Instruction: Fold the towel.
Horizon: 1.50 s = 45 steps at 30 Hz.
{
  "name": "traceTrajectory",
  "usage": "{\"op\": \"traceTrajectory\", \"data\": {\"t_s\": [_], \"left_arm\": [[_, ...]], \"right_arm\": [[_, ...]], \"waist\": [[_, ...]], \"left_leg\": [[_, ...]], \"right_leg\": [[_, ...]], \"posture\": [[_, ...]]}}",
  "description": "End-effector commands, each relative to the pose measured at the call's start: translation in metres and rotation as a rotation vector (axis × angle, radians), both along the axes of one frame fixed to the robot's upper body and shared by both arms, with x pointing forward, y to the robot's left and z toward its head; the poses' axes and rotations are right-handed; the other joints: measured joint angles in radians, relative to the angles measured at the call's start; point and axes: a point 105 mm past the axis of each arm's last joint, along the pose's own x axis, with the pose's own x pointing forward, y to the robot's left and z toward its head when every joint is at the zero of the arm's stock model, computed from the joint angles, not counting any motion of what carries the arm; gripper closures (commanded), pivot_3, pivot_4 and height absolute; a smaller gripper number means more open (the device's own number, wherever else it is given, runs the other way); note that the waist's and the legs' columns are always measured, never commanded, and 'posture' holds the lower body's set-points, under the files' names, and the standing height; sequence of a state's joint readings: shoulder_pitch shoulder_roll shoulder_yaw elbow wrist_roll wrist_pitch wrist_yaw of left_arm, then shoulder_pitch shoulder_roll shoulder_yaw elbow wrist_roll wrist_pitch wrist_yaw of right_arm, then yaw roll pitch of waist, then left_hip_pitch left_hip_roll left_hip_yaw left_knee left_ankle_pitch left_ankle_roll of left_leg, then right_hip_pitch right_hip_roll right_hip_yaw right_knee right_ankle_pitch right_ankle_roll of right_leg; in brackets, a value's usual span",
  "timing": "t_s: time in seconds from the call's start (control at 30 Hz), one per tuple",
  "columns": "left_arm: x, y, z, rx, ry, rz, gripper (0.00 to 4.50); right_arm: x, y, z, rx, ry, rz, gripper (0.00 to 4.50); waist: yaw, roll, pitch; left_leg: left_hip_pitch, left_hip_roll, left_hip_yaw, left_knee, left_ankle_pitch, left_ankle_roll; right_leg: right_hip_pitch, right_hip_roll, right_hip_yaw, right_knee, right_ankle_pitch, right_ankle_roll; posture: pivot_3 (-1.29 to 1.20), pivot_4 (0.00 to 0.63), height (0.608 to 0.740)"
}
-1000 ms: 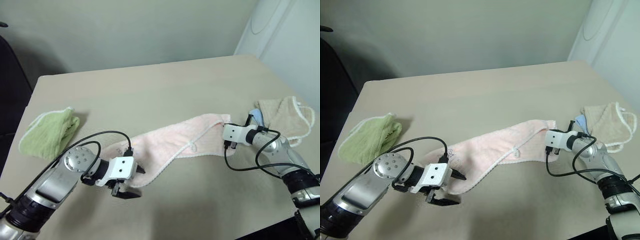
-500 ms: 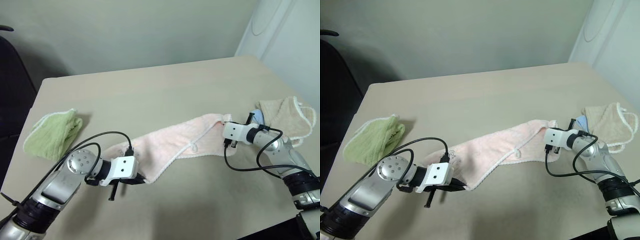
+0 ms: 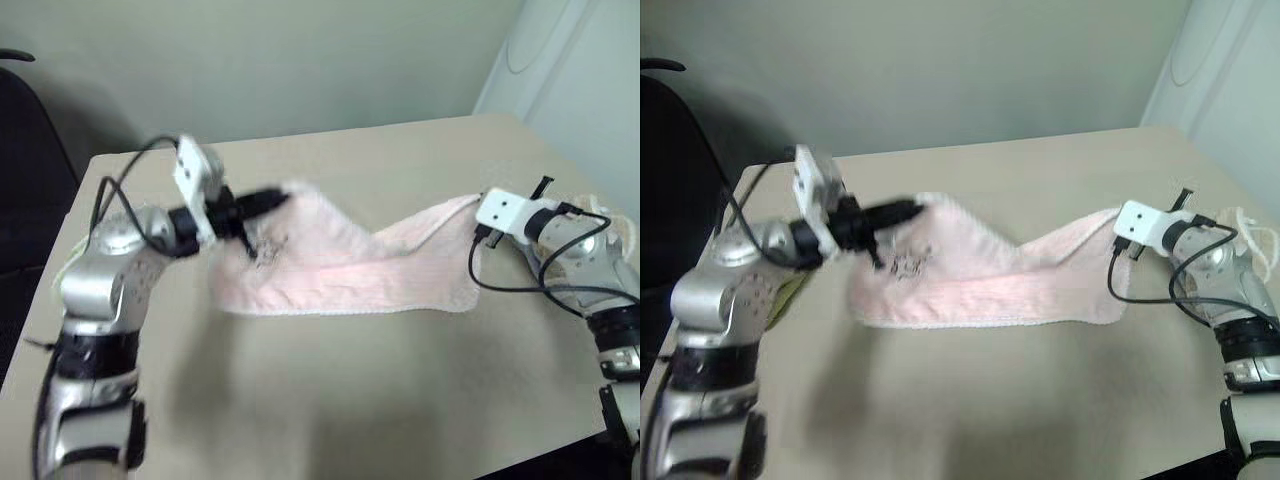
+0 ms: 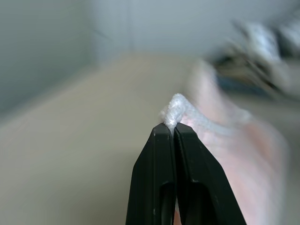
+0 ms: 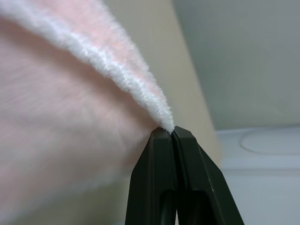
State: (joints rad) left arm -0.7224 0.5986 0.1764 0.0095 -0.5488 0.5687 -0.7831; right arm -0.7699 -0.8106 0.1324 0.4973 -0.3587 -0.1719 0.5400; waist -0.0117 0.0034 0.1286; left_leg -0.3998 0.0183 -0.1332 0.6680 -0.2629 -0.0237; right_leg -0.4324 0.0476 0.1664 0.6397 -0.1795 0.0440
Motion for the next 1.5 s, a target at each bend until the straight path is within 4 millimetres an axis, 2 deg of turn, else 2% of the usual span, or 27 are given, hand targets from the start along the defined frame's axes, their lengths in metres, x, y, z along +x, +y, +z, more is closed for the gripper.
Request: {"op": "traceTrajectory", "data": {"t_s": [0.03, 0.2, 0.27, 0.33, 0.4, 0.47, 0.53, 0.67, 0.73, 0.83, 0.87, 0.93, 1.03, 1.07, 1.13, 1.2, 1.27, 1.33, 1.5], "left_arm": [[0.016, 0.012, 0.018, -0.041, -0.076, 0.109, 4.46], [0.027, 0.015, 0.032, -0.093, -0.1, 0.135, 4.46], [0.032, 0.046, 0.075, -0.217, -0.18, 0.228, 4.46], [0.029, 0.072, 0.1, -0.292, -0.235, 0.294, 4.46], [0.025, 0.091, 0.107, -0.33, -0.247, 0.339, 4.46], [0.022, 0.107, 0.108, -0.357, -0.242, 0.381, 4.46], [0.019, 0.117, 0.104, -0.359, -0.227, 0.403, 4.46], [0.011, 0.112, 0.078, -0.245, -0.168, 0.363, 4.46], [0.001, 0.102, 0.055, -0.146, -0.113, 0.297, 4.46], [-0.027, 0.086, 0.012, 0.018, 0.008, 0.16, 4.46], [-0.039, 0.083, -0.005, 0.082, 0.056, 0.12, 4.46], [-0.055, 0.079, -0.024, 0.156, 0.114, 0.071, 4.46], [-0.083, 0.079, -0.066, 0.273, 0.27, 0.024, 4.46], [-0.089, 0.079, -0.074, 0.294, 0.301, 0.019, 4.46], [-0.101, 0.087, -0.096, 0.31, 0.387, 0.04, 4.46], [-0.106, 0.092, -0.108, 0.313, 0.433, 0.066, 4.46], [-0.104, 0.095, -0.11, 0.306, 0.43, 0.091, 4.46], [-0.091, 0.103, -0.109, 0.292, 0.415, 0.171, 4.46], [-0.045, 0.121, -0.104, 0.288, 0.33, 0.372, 4.46]], "right_arm": [[0.005, -0.006, 0.028, -0.024, -0.084, -0.007, 4.5], [0.011, -0.007, 0.042, -0.031, -0.115, -0.003, 4.5], [0.007, -0.013, 0.094, 0.005, -0.22, -0.011, 4.5], [-0.001, -0.018, 0.127, 0.04, -0.284, -0.008, 4.5], [-0.008, -0.023, 0.138, 0.05, -0.301, -0.006, 4.5], [-0.015, -0.028, 0.146, 0.06, -0.31, -0.006, 4.5], [-0.021, -0.031, 0.148, 0.07, -0.308, -0.004, 4.5], [-0.029, -0.02, 0.122, 0.097, -0.199, 0.074, 4.5], [-0.038, -0.01, 0.094, 0.097, -0.081, 0.138, 4.5], [-0.064, 0.001, 0.044, 0.107, 0.164, 0.225, 4.5], [-0.076, 0.002, 0.029, 0.113, 0.251, 0.245, 4.5], [-0.09, 0.003, 0.012, 0.126, 0.355, 0.258, 4.5], [-0.112, -0.005, -0.016, 0.121, 0.526, 0.242, 4.5], [-0.117, -0.006, -0.021, 0.117, 0.554, 0.237, 4.5], [-0.122, -0.007, -0.032, 0.125, 0.614, 0.233, 4.5], [-0.121, -0.007, -0.037, 0.118, 0.633, 0.232, 4.5], [-0.115, -0.006, -0.037, 0.108, 0.612, 0.234, 4.5], [-0.099, -0.003, -0.033, 0.099, 0.557, 0.219, 4.5], [-0.041, 0.004, -0.02, 0.05, 0.382, 0.147, 4.5]], "waist": [[-0.002, 0.0, 0.0], [-0.004, 0.0, 0.0], [-0.004, 0.002, 0.003], [-0.007, 0.002, 0.004], [-0.01, 0.002, 0.003], [-0.012, 0.002, 0.003], [-0.012, 0.001, 0.003], [-0.012, 0.001, 0.003], [-0.011, 0.001, 0.004], [-0.01, 0.001, 0.003], [-0.009, 0.001, 0.003], [-0.009, 0.0, 0.004], [-0.008, 0.0, 0.004], [-0.009, 0.0, 0.004], [-0.009, -0.002, 0.004], [-0.01, -0.003, 0.003], [-0.007, -0.004, 0.003], [-0.007, -0.005, 0.002], [-0.006, -0.004, 0.001]], "left_leg": [[0.0, 0.0, 0.0, -0.001, 0.0, 0.0], [-0.005, 0.002, 0.001, -0.004, 0.002, 0.002], [-0.009, 0.002, 0.001, -0.003, 0.002, 0.001], [-0.023, 0.002, 0.002, -0.002, 0.007, -0.005], [-0.032, 0.002, 0.003, -0.003, 0.013, -0.011], [-0.03, 0.003, 0.003, -0.005, 0.015, -0.014], [-0.028, 0.004, 0.003, -0.005, 0.012, -0.009], [-0.027, 0.003, 0.003, 0.0, 0.009, -0.005], [-0.028, 0.003, 0.003, 0.002, 0.01, -0.006], [-0.027, 0.003, 0.003, 0.002, 0.012, -0.01], [-0.027, 0.003, 0.004, 0.002, 0.015, -0.016], [-0.026, 0.002, 0.006, 0.001, 0.016, -0.017], [-0.023, 0.002, 0.007, 0.002, 0.014, -0.013], [-0.02, 0.002, 0.008, 0.002, 0.01, -0.007], [-0.011, 0.001, 0.008, 0.003, 0.01, -0.007], [-0.003, 0.001, 0.008, 0.001, 0.007, -0.008], [0.0, 0.0, 0.007, 0.001, 0.007, -0.008], [0.0, 0.0, 0.007, 0.001, 0.007, -0.008], [0.0, 0.0, 0.007, 0.001, 0.005, -0.005]], "right_leg": [[-0.001, 0.0, 0.0, -0.001, 0.0, 0.0], [-0.003, 0.001, -0.002, -0.01, 0.0, 0.001], [-0.007, 0.001, -0.002, -0.01, 0.001, 0.002], [-0.022, 0.001, -0.001, -0.007, 0.006, 0.003], [-0.032, 0.0, -0.001, -0.009, 0.008, 0.004], [-0.029, 0.0, -0.001, -0.013, 0.008, 0.004], [-0.026, 0.0, -0.002, -0.013, 0.008, 0.004], [-0.024, 0.0, -0.002, -0.012, 0.01, 0.004], [-0.023, 0.0, -0.002, -0.012, 0.011, 0.004], [-0.022, 0.0, -0.002, -0.012, 0.011, 0.004], [-0.022, 0.0, -0.002, -0.013, 0.009, 0.004], [-0.021, 0.0, -0.002, -0.012, 0.009, 0.003], [-0.018, 0.001, -0.001, -0.011, 0.007, 0.001], [-0.015, 0.001, 0.0, -0.011, 0.003, -0.006], [-0.007, 0.001, 0.0, -0.011, 0.0, -0.011], [-0.001, 0.001, 0.0, -0.01, -0.001, -0.014], [0.002, 0.001, 0.0, -0.009, -0.001, -0.015], [0.001, 0.001, 0.0, -0.008, -0.001, -0.015], [-0.003, 0.0, -0.001, -0.003, 0.001, -0.013]], "posture": [[0.0, 0.15, 0.735], [0.0, 0.15, 0.735], [0.0, 0.15, 0.735], [0.0, 0.15, 0.735], [0.0, 0.15, 0.735], [0.0, 0.15, 0.735], [0.0, 0.15, 0.735], [0.0, 0.15, 0.735], [0.0, 0.15, 0.735], [0.0, 0.15, 0.735], [0.0, 0.15, 0.735], [0.0, 0.15, 0.735], [0.0, 0.15, 0.735], [0.0, 0.15, 0.735], [0.0, 0.15, 0.735], [0.0, 0.15, 0.735], [0.0, 0.15, 0.735], [0.0, 0.15, 0.735], [0.0, 0.15, 0.735]]}}
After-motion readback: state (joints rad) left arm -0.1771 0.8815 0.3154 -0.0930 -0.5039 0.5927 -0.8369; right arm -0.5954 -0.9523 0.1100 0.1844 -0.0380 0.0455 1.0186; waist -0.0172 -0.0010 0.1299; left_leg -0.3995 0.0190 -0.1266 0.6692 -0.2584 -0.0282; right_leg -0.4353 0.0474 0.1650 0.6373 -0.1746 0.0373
